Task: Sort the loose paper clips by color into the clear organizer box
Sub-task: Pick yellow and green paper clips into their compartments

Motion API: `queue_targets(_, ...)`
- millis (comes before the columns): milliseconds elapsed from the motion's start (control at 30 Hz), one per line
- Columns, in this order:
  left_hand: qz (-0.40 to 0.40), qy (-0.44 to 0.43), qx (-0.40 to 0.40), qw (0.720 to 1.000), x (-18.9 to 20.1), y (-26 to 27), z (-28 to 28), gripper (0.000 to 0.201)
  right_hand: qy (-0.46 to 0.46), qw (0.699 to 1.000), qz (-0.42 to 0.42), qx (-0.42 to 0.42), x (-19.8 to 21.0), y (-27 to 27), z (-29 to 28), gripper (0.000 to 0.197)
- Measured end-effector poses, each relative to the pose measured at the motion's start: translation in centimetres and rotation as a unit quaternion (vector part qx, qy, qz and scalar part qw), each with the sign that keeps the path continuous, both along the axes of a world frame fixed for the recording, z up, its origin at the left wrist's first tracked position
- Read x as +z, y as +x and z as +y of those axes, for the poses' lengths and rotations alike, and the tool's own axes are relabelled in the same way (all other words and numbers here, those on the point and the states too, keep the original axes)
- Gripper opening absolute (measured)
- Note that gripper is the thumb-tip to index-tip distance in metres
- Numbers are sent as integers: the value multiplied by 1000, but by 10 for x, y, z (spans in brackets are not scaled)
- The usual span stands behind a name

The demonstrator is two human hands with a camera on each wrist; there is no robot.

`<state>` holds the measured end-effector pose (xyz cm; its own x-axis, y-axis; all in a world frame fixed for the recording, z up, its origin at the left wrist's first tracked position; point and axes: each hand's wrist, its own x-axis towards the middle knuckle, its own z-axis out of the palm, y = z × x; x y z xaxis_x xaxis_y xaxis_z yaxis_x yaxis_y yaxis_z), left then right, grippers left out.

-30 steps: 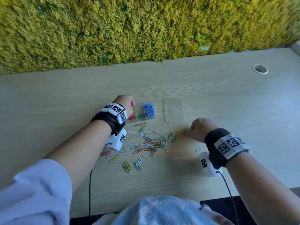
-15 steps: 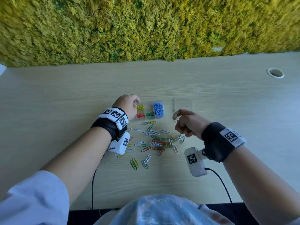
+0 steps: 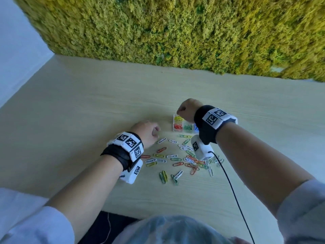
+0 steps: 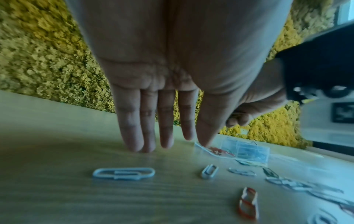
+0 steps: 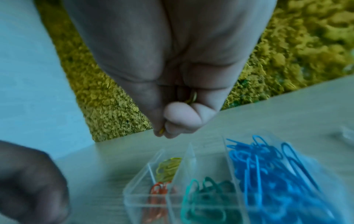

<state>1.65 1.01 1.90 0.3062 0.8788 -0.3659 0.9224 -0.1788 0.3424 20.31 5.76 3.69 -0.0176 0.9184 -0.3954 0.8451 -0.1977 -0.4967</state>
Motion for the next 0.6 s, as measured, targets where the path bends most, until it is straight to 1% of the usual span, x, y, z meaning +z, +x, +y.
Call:
queue_targets(100,48,-13,-35,998,1,1,-5,36,6,999,-45,15,5,-9,4,31)
queue_targets(233,60,-7,-50,997,2,1,-4,36,16,992,-117,41,19,-18,1,40)
queue_targets(333,67,-4,-51,996,3,2,-2,34,11,985,-151,82,19,-16,4,43)
queue_targets(500,87,-9,-64,994,3,7,0,34,29,990,-113,73,8,-14,8,45)
queue_targets(600,88,-12,-65,994,5,7,0,31,46,991,-108,69,3,-12,9,40)
